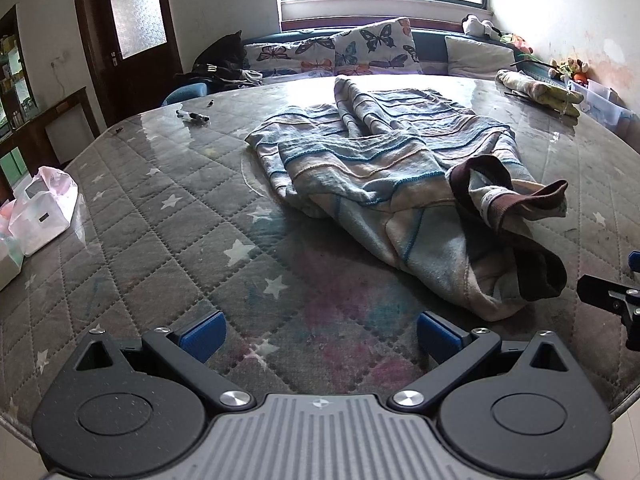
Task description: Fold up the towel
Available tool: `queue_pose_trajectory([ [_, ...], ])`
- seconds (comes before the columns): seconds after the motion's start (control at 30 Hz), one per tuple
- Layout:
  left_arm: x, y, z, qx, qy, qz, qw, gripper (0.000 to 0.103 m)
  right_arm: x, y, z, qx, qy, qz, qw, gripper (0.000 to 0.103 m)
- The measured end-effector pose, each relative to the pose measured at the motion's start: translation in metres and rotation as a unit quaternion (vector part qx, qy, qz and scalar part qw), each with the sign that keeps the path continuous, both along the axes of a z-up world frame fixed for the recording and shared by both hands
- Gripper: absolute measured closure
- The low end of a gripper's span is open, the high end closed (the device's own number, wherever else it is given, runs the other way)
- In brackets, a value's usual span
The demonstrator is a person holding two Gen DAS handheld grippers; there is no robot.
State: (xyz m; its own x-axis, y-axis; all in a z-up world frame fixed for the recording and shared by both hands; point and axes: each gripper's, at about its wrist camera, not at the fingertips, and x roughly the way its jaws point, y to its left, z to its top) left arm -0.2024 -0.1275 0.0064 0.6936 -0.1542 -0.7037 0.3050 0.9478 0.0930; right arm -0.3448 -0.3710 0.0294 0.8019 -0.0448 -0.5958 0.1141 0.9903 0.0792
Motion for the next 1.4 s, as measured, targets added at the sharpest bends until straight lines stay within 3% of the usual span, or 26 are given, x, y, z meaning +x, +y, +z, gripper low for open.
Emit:
queue_pose_trajectory([
  [1.4,0.002,-0.008,0.007,0.001,0.011,-0.012,0.9999,0.0,0.011,0.01,0.008,-0.006,-0.008,0.02,1.0,0.012],
])
